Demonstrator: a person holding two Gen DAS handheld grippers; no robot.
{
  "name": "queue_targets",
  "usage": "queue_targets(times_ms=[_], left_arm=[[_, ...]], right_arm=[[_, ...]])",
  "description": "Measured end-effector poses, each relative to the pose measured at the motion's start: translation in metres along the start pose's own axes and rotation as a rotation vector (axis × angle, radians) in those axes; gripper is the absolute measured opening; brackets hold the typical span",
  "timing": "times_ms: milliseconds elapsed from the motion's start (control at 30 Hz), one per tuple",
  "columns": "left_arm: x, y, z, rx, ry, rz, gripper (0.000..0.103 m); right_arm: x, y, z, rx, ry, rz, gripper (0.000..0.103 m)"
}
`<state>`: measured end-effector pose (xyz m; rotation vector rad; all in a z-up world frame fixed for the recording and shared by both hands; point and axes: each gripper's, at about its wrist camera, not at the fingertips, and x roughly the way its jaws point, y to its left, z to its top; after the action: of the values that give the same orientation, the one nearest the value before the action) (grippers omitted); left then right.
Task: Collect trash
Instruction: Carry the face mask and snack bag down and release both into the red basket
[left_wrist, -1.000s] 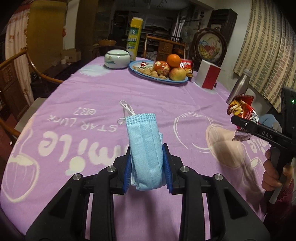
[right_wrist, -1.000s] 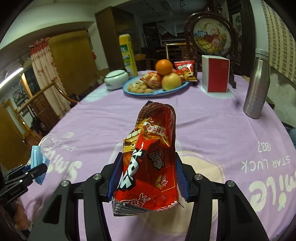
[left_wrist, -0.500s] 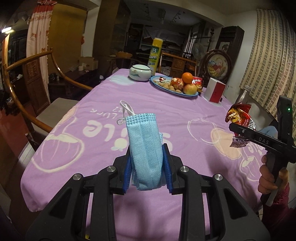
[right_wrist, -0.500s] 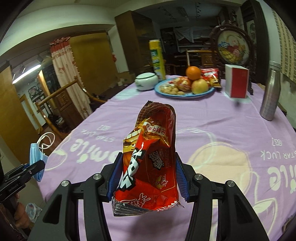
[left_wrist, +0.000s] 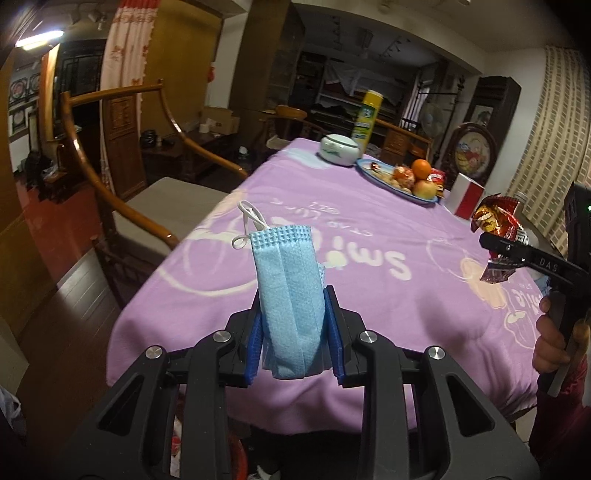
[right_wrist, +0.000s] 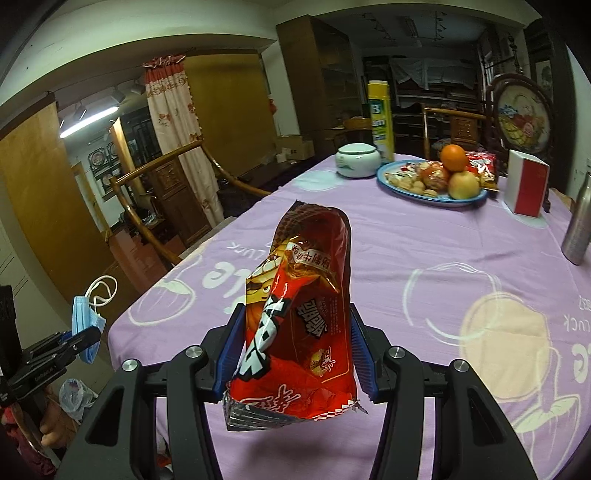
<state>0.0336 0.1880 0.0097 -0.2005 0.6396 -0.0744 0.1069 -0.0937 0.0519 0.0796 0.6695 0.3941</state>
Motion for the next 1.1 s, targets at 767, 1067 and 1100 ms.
queue_targets(times_ms=[767,1067,1100], left_arm=[[-0.030,0.130,-0.115,-0.069,0.239,0.227,0.031],[-0.023,0.139,-0.139,-0.064,0.257,0.240,0.031],[-0.023,0.142,-0.141,-0.073,0.259,0.237,0.031]], right_arm=[[0.039,0.172,-0.026,-0.225,0.145,0.235,0.052],[0.050,0.247,-0.060,-0.353,0.245,0.321,0.052],[0.050,0.253,-0.064,-0.363,0.255,0.323,0.052]])
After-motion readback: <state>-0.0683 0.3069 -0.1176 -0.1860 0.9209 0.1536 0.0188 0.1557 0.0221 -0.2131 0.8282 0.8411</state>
